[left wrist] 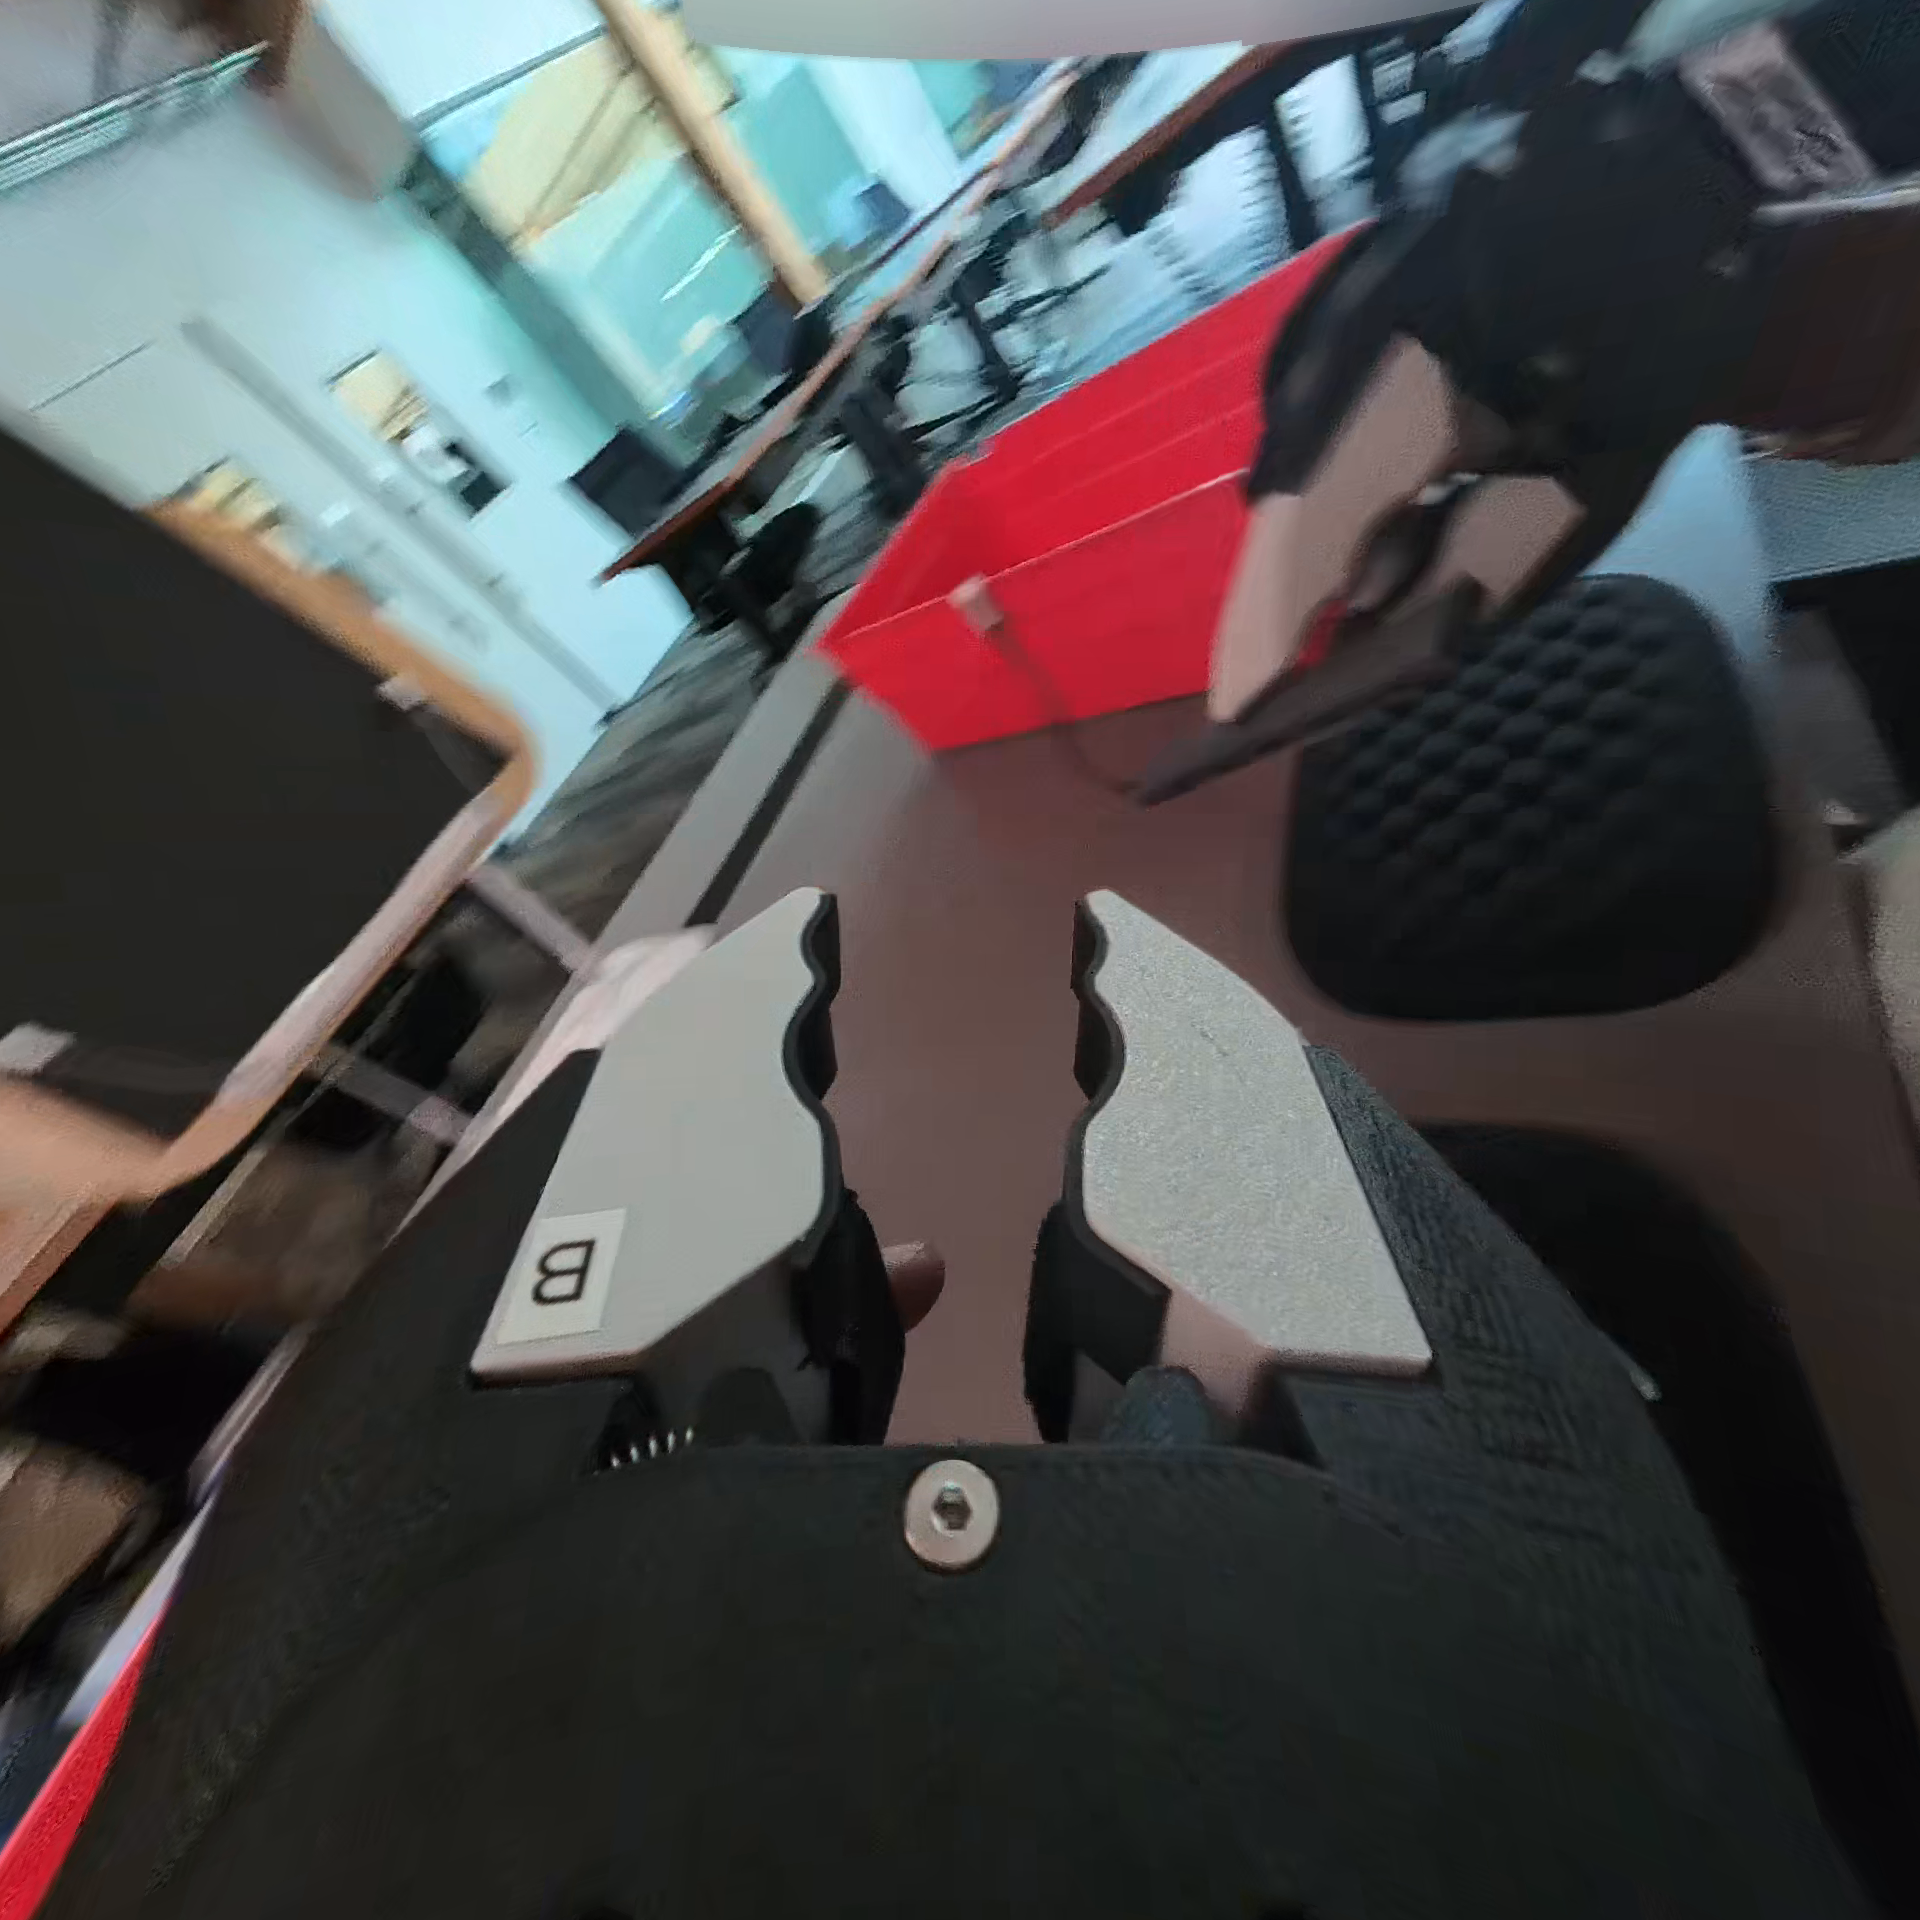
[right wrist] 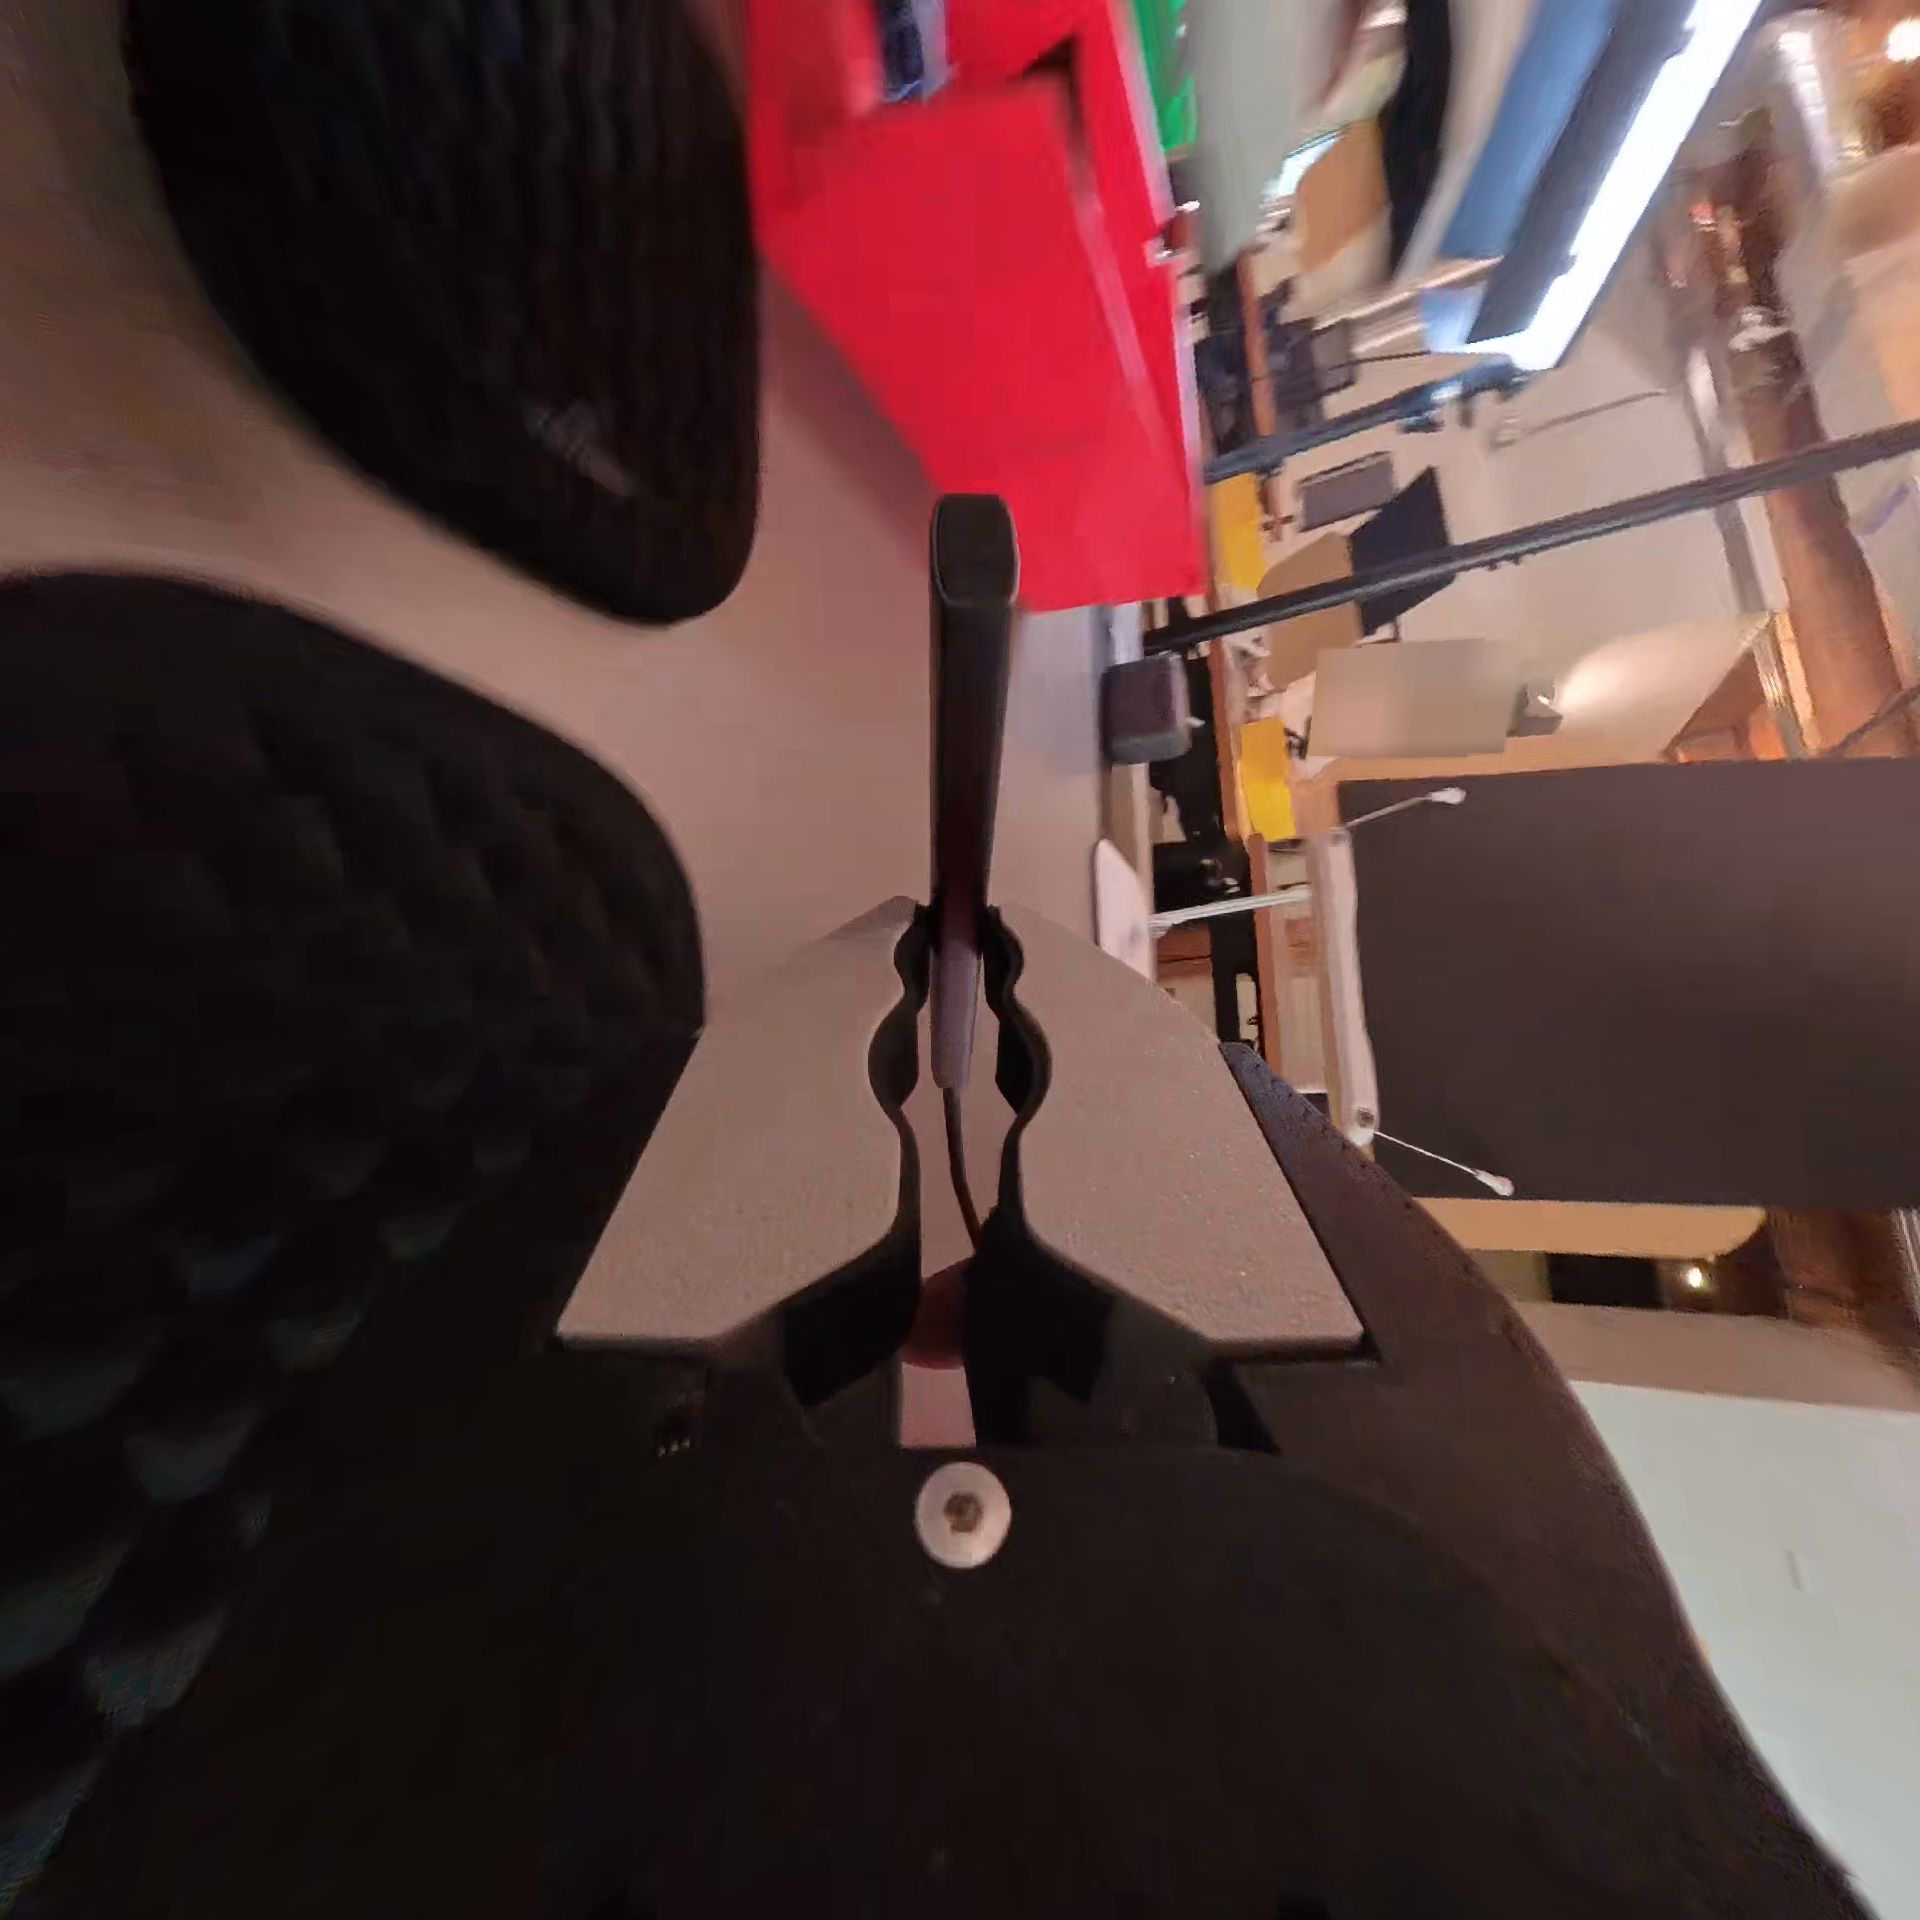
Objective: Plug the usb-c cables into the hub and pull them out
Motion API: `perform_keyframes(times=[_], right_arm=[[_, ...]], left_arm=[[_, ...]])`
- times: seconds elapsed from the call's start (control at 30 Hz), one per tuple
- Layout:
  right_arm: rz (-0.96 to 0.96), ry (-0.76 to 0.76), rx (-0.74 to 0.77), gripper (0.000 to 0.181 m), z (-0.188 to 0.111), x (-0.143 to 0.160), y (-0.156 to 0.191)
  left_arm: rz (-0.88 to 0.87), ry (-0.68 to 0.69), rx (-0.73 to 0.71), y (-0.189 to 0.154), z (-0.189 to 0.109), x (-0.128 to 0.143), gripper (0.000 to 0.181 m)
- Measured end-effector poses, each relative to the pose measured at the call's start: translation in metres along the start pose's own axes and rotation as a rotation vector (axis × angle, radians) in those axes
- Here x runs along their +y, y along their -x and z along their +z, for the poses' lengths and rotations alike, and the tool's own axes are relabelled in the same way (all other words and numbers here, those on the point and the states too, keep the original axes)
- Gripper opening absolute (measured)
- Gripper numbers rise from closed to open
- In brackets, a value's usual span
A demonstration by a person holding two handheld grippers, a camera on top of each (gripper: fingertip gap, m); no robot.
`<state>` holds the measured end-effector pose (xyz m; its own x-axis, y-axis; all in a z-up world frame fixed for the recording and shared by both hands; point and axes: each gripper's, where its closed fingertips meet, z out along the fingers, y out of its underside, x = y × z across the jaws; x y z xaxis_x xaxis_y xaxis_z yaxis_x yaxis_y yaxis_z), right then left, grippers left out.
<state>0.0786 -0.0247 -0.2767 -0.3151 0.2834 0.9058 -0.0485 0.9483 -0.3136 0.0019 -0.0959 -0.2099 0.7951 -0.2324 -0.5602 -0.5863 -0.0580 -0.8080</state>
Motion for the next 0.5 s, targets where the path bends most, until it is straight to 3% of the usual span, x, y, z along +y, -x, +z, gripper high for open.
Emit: perform_keyframes(times=[0.1,0.23,0.37,0.5], right_arm=[[-0.054,0.049,-0.044,0.009,0.013,0.018,0.022],[0.009,0.080,-0.135,0.012,0.016,0.027,0.042],[0.182,0.133,-0.242,0.033,0.007,0.033,0.046],[0.404,0.149,-0.370,0.063,-0.015,0.030,0.045]], left_arm=[[-0.083,0.146,-0.213,0.040,-0.068,0.026,0.040],[-0.233,0.395,-0.351,0.061,-0.139,0.076,0.039],[-0.367,0.558,-0.346,0.053,-0.166,0.113,0.044],[-0.310,0.602,-0.178,0.026,-0.164,0.125,0.050]])
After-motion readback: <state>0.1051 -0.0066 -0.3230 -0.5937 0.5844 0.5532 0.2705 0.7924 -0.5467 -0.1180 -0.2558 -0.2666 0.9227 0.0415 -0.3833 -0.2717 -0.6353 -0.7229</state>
